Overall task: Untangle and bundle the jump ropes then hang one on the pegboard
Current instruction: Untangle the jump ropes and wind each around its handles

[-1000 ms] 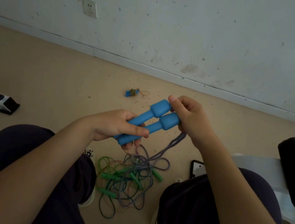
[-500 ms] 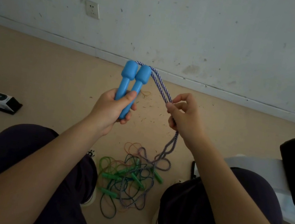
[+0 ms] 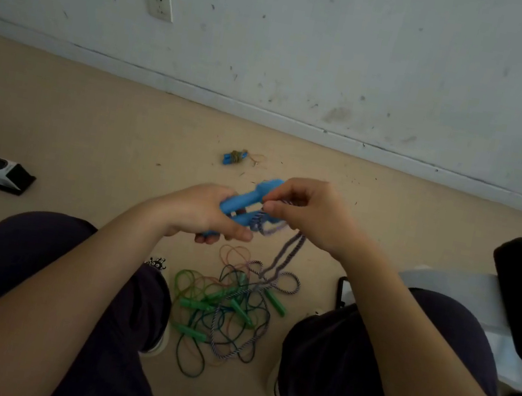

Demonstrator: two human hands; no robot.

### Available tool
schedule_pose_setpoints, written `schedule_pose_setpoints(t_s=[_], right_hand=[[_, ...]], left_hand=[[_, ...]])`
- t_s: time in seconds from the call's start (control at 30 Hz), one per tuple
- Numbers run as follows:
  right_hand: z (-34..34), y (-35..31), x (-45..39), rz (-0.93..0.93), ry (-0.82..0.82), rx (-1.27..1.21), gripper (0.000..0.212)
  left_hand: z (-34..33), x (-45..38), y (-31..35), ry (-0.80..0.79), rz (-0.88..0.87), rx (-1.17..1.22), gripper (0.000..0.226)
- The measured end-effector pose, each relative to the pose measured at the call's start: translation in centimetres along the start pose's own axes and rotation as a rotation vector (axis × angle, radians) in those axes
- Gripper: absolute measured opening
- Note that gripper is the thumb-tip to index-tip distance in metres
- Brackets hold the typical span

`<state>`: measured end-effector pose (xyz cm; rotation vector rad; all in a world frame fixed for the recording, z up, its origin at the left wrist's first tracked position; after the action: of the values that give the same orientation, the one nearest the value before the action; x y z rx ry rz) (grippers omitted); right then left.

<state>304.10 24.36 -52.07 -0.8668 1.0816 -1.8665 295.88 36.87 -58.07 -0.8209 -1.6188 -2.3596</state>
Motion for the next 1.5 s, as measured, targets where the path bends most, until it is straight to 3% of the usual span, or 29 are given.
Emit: schedule_pose_setpoints(t_s=[0.27, 0.37, 0.57, 0.73, 0.83, 0.97, 1.07, 1.17, 1.33, 1.43, 1.5], right_hand=[[-0.9, -0.9, -0.2, 0.102, -0.013, 0.056, 0.023], [-1.1, -0.7, -0.5, 0.098, -0.03, 0.071, 0.025], [0.7, 0.2, -0.1, 0.019, -0.023, -0.116, 0.01], [0.1, 0.6, 0.2, 0.001, -0.075, -0.485, 0.045], [-0.3, 0.7, 0.1, 0.009, -0.119, -0.621, 0.043], [-1.5, 0.1, -0.3, 0.071, -0.201, -0.486, 0.037], [-1.6, 0.8, -0.5, 0.006, -0.15, -0.352, 0.038], [-0.6, 1.3, -0.4, -0.055, -0.062, -0.236, 0.021], [1.5, 0.9, -0.3, -0.068, 0.083, 0.026, 0.02], [3.4, 1.3, 0.2, -0.095, 0.234, 0.09, 0.028], [3.4, 1.5, 0.3, -0.11, 0.242, 0.101, 0.029]], left_hand=[[-4.3, 0.2, 1.6, -0.27, -0.01, -0.097, 0.048], [-4.4, 0.1, 2.2, -0.237, -0.028, -0.118, 0.041], [-1.9, 0.7, 3.0, -0.065, -0.134, 0.027, 0.037], [-0.7, 1.3, 3.5, -0.001, -0.267, 0.188, 0.022], [0.1, 1.6, 3.6, 0.098, -0.304, 0.307, 0.022], [1.8, 1.8, 2.9, 0.279, -0.326, 0.475, 0.024], [2.2, 2.0, 2.6, 0.322, -0.307, 0.57, 0.036], [2.3, 2.2, 2.8, 0.322, -0.329, 0.603, 0.054], [3.2, 2.6, 2.2, 0.395, -0.303, 0.544, 0.029], [2.6, 2.2, 2.3, 0.35, -0.296, 0.503, 0.022], [2.5, 2.0, 2.3, 0.321, -0.289, 0.484, 0.017]])
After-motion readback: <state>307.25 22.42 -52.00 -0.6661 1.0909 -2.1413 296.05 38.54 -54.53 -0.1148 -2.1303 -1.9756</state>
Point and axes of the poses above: each hand's wrist, its own x-axis away from the middle knuckle, its own z-axis out of the back of the hand, y = z × x, the point moved 9 cm from there along -x, towards the middle knuckle, and after that the axes turned 15 degrees about -y, right-handed, at the moved point
